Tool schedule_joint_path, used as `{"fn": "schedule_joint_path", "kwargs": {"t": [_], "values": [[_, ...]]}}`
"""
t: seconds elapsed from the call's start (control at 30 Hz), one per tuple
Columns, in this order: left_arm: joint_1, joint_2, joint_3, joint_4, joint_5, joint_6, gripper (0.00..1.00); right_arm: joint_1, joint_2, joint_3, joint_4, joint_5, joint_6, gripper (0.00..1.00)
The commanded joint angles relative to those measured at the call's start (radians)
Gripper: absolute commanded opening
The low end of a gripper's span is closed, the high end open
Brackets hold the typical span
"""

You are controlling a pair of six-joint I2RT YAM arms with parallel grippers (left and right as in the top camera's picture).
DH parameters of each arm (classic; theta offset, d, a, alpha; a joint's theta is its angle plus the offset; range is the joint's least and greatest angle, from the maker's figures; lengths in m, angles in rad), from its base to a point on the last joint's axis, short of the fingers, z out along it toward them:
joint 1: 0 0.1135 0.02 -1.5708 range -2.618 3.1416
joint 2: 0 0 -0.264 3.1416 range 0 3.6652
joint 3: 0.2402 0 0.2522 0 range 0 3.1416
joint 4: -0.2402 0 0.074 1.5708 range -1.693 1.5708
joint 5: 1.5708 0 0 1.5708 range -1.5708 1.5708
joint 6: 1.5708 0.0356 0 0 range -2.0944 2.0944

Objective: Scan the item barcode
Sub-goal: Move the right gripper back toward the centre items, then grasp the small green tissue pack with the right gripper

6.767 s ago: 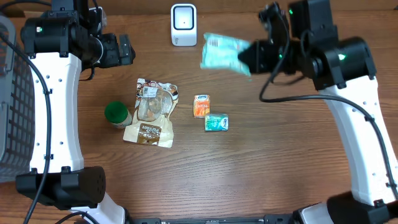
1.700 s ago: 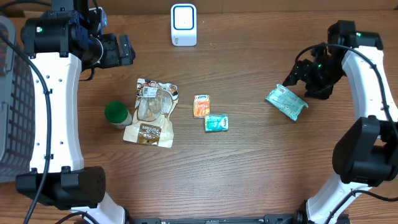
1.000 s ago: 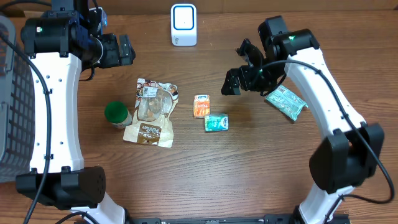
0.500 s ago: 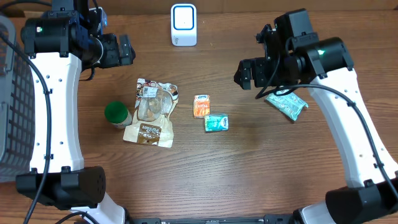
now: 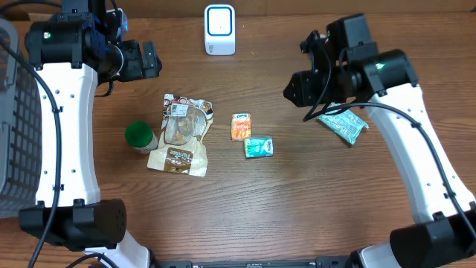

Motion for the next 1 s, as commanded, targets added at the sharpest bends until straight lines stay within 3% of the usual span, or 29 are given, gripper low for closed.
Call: {"fn": "schedule_joint_path", "kwargs": {"t": [0.0, 0.57, 0.77, 0.97], "values": [[0.004, -0.006, 0.002, 0.000, -0.006, -0.007, 1.00, 0.003, 0.040, -0.081, 0.041, -0.031, 0.056, 0.40], [0.003, -0.006, 0.002, 0.000, -0.006, -0.006, 1.00, 0.011, 0.194, -0.348, 0.284, -0.202, 0.078, 0.37], [0.003, -0.006, 0.002, 0.000, -0.006, -0.006, 1.00, 0.011, 0.197, -0.427, 0.353, -0.204, 0.307, 0.40], [0.003, -0.006, 0.002, 0.000, -0.006, -0.006, 1.00, 0.011, 0.197, -0.517, 0.442, -0.204, 0.406, 0.42]]}}
